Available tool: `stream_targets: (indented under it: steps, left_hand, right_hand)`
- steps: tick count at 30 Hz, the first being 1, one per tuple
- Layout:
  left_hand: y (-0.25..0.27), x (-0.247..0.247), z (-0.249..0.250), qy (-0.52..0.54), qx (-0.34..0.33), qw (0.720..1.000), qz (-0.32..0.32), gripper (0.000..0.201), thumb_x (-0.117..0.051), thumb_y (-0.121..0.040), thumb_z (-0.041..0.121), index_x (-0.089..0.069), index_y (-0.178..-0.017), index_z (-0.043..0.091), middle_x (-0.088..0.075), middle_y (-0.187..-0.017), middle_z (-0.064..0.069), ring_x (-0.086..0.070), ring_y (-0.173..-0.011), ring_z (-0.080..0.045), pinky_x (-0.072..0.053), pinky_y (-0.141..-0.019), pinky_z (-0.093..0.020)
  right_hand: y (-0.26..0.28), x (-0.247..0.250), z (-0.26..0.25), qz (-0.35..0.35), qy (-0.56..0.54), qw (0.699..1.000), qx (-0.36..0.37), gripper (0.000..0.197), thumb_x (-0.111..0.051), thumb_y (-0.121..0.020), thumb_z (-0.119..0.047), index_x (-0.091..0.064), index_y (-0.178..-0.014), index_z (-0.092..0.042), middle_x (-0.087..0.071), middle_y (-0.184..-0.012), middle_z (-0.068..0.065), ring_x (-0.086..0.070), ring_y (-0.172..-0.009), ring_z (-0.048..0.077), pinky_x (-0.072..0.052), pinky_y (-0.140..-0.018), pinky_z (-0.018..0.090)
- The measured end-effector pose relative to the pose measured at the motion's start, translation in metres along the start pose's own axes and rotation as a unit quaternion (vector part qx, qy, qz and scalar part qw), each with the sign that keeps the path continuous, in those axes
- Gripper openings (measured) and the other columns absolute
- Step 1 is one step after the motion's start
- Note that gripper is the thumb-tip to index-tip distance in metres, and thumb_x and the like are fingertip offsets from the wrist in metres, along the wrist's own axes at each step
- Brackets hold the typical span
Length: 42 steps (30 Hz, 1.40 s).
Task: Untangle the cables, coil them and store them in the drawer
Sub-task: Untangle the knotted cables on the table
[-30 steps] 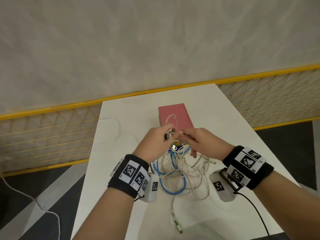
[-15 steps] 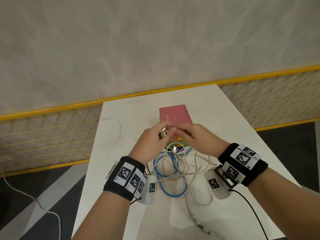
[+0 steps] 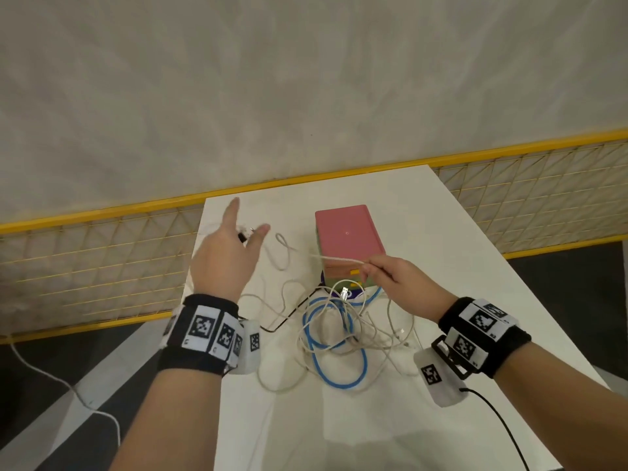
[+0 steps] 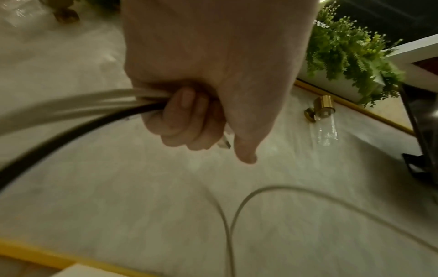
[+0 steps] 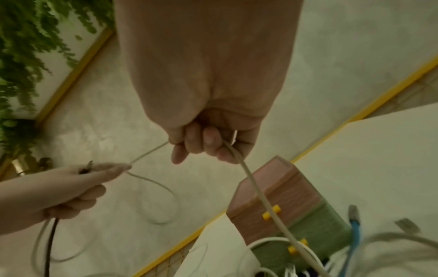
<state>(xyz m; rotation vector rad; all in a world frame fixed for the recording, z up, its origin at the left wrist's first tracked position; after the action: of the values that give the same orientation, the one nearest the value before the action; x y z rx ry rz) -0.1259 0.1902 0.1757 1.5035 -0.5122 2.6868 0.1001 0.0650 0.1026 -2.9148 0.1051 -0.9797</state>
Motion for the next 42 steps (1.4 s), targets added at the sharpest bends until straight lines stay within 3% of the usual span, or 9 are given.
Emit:
stream_targets:
  steps: [8,16,20,26,30,33,36,39,42]
  left_hand:
    - [0.056,-0.076,0.085,0.204,-0.15,0.938,-0.238,0.025,-0.057,-0.093,0.046,-0.065,-0.11,0.03,-0.044,-0.055,0.01,-0.039,-0.045,-0.002,-0.031,-0.05,-0.016]
    - [0.017,-0.015,0.046,0.233,-0.099,0.967,-0.023,0.015,-0.059,-0.093,0.039,-0.064,-0.098,0.025,-0.055,-0.065,0.003,-0.043,-0.049,-0.003,-0.034,-0.049,-0.016]
    - [0.041,-0.053,0.074,0.173,-0.161,0.953,-0.192,0.02,-0.059,-0.092,0.046,-0.064,-0.105,0.032,-0.06,-0.069,0.008,-0.044,-0.049,-0.003,-0.04,-0.054,-0.025]
    - [0.04,-0.048,0.057,0.107,-0.166,0.971,-0.134,0.026,-0.059,-0.09,0.05,-0.061,-0.087,0.024,-0.048,-0.053,0.006,-0.046,-0.051,-0.012,-0.046,-0.057,-0.034]
    - [0.038,-0.028,0.04,0.099,-0.143,0.982,-0.069,0.024,-0.059,-0.091,0.047,-0.062,-0.095,0.024,-0.047,-0.05,0.007,-0.047,-0.049,-0.012,-0.046,-0.054,-0.034]
    - [0.032,-0.01,0.022,0.16,-0.1,0.982,-0.02,0.033,-0.06,-0.093,0.041,-0.052,-0.124,0.033,-0.044,-0.052,0.007,-0.044,-0.049,-0.013,-0.042,-0.053,-0.033]
    - [0.034,-0.007,0.018,0.199,-0.096,0.975,-0.032,0.038,-0.06,-0.093,0.041,-0.047,-0.128,0.04,-0.045,-0.055,0.007,-0.046,-0.05,-0.007,-0.039,-0.052,-0.027]
    - [0.038,-0.022,0.015,0.213,-0.092,0.97,-0.075,0.021,-0.059,-0.091,0.047,-0.051,-0.109,0.041,-0.052,-0.065,0.006,-0.047,-0.053,-0.005,-0.045,-0.058,-0.029]
    - [0.046,-0.045,0.017,0.214,-0.103,0.964,-0.118,0.014,-0.056,-0.093,0.047,-0.049,-0.097,0.036,-0.049,-0.063,0.009,-0.046,-0.054,-0.005,-0.043,-0.058,-0.028]
  right_hand:
    - [-0.006,-0.005,-0.049,-0.022,-0.006,0.999,0.048,0.028,-0.042,-0.101,-0.01,-0.051,-0.077,-0.022,-0.055,-0.058,-0.034,-0.053,-0.058,-0.014,-0.038,-0.057,0.005]
    - [0.0,-0.003,-0.008,-0.013,0.019,1.0,0.01,0.025,-0.037,-0.102,-0.024,-0.059,-0.091,-0.021,-0.059,-0.081,0.02,-0.052,-0.073,0.037,-0.045,-0.067,0.044]
    - [-0.003,-0.006,-0.031,-0.012,-0.001,0.999,0.046,0.028,-0.039,-0.102,-0.02,-0.052,-0.081,-0.033,-0.057,-0.066,-0.014,-0.047,-0.06,0.007,-0.038,-0.059,0.022]
    - [-0.016,-0.012,-0.027,-0.055,0.15,0.985,0.061,0.017,-0.053,-0.096,-0.024,-0.066,-0.09,-0.015,-0.043,-0.078,-0.001,-0.042,-0.067,0.01,-0.036,-0.061,0.019]
    - [-0.041,-0.008,-0.055,-0.046,0.14,0.988,0.056,0.04,-0.052,-0.095,-0.014,-0.045,-0.061,-0.034,-0.045,-0.056,-0.013,-0.04,-0.051,0.002,-0.03,-0.054,0.025]
    - [-0.069,-0.002,-0.084,-0.008,0.059,0.995,0.079,0.033,-0.047,-0.094,-0.002,-0.062,-0.111,-0.026,-0.067,-0.099,-0.006,-0.062,-0.089,0.006,-0.048,-0.082,0.028]
    - [-0.086,-0.01,-0.082,-0.067,0.024,0.997,0.041,0.067,-0.038,-0.093,0.006,-0.018,-0.151,-0.021,-0.043,-0.147,0.005,-0.047,-0.129,0.014,-0.038,-0.107,0.024]
    - [-0.083,0.006,-0.063,-0.044,0.049,0.996,0.057,0.055,-0.046,-0.088,0.007,-0.045,-0.138,-0.015,-0.057,-0.129,0.004,-0.056,-0.113,0.012,-0.04,-0.09,0.006]
    - [-0.063,0.013,-0.015,-0.055,0.133,0.99,0.01,0.016,-0.058,-0.089,-0.005,-0.066,-0.102,-0.008,-0.069,-0.1,0.003,-0.065,-0.09,0.017,-0.049,-0.077,0.017]
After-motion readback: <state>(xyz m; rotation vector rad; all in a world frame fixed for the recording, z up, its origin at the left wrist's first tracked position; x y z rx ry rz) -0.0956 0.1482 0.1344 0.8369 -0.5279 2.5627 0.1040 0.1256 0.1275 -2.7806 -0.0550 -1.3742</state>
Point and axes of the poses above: each hand's wrist, its own y-axis away from the middle knuckle, its own x-axis out of the back of the hand, z = x × y, the point moved 10 cm from there along -y, towards the middle knuckle
